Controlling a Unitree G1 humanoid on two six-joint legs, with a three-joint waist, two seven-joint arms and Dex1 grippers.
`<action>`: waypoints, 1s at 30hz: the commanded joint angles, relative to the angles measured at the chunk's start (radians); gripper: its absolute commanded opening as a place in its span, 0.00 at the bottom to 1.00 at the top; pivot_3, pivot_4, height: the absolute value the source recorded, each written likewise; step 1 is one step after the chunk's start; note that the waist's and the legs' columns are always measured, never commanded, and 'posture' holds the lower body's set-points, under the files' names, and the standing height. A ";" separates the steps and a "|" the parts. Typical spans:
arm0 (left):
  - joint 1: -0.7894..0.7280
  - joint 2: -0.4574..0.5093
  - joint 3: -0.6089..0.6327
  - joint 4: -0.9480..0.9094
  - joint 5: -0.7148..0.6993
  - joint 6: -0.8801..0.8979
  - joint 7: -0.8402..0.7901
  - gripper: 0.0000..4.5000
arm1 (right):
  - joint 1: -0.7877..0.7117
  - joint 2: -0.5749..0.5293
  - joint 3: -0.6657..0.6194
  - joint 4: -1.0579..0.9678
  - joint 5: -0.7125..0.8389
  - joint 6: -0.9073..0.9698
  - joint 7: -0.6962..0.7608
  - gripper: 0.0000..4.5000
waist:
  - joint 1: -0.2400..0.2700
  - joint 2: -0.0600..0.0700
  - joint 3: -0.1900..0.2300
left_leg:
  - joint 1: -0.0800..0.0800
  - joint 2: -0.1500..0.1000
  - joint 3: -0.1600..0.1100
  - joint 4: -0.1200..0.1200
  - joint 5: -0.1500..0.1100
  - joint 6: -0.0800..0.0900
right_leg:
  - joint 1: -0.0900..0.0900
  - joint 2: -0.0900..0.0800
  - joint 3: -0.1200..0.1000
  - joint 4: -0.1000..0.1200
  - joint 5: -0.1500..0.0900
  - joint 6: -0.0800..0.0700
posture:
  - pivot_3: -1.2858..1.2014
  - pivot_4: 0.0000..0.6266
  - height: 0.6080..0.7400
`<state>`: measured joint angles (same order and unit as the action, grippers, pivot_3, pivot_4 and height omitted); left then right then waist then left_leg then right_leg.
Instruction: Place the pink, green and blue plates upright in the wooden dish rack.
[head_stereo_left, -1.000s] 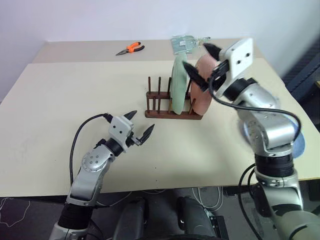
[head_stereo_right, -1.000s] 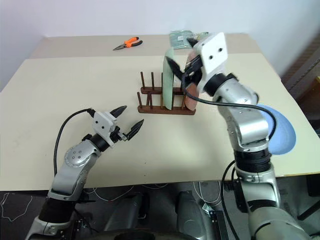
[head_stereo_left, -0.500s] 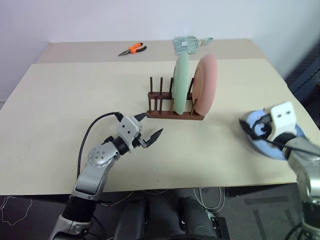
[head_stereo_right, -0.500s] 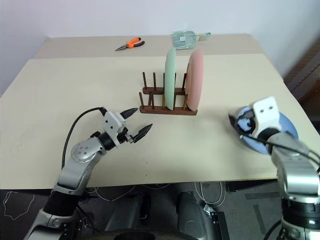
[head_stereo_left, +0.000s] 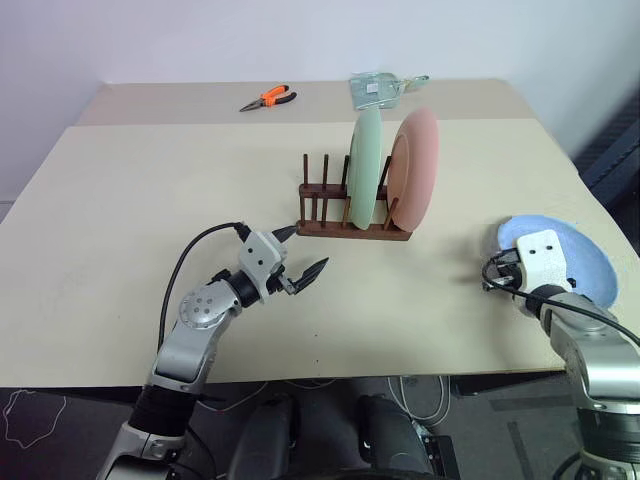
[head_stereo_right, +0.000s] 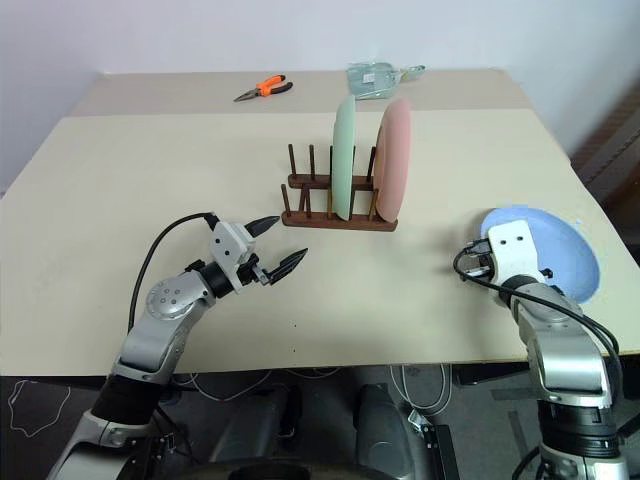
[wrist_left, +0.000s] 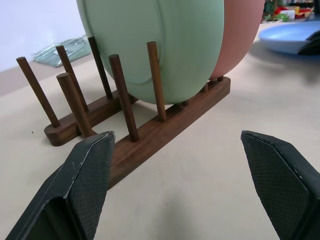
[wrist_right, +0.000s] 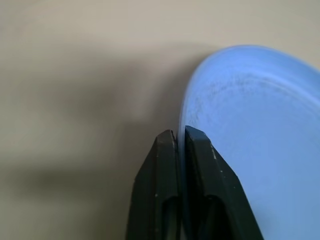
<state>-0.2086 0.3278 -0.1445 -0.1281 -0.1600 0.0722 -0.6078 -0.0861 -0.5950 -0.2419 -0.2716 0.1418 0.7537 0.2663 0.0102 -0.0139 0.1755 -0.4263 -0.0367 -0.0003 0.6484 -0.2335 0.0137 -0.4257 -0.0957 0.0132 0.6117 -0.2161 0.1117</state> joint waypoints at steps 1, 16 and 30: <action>0.007 0.007 0.010 -0.031 0.009 -0.024 0.004 0.92 | -0.088 -0.022 -0.033 -0.046 -0.021 -0.071 -0.018 0.01 | -0.002 0.000 0.000 | 0.000 0.000 0.000 0.000 0.000 0.000 | 0.000 0.000 0.000 0.000 0.000 0.000 | 0.52 0.24 0.98; -0.036 0.006 0.154 0.143 0.119 -0.213 0.230 0.92 | -0.756 0.411 -0.023 -0.313 0.864 -0.026 -0.065 0.01 | -0.022 0.003 0.002 | 0.000 -0.001 -0.004 0.000 0.000 0.000 | 0.000 -0.002 -0.003 0.004 0.002 0.005 | 0.52 0.24 0.98; 0.013 0.028 0.213 0.169 0.145 -0.259 0.311 0.92 | -0.720 0.772 0.119 0.005 1.003 -0.061 -0.400 0.01 | -0.026 0.004 0.001 | -0.001 -0.001 -0.004 -0.003 0.000 -0.001 | -0.003 -0.002 -0.002 0.005 0.002 0.005 | 0.52 0.24 0.98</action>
<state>-0.2000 0.3534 0.0568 0.0787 -0.0163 -0.1674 -0.3017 -0.8056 0.1266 -0.1367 -0.2499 1.1505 0.7177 -0.1188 -0.0157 -0.0100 0.1766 -0.4270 -0.0377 -0.0039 0.6457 -0.2332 0.0127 -0.4293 -0.0981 0.0111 0.6165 -0.2138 0.1163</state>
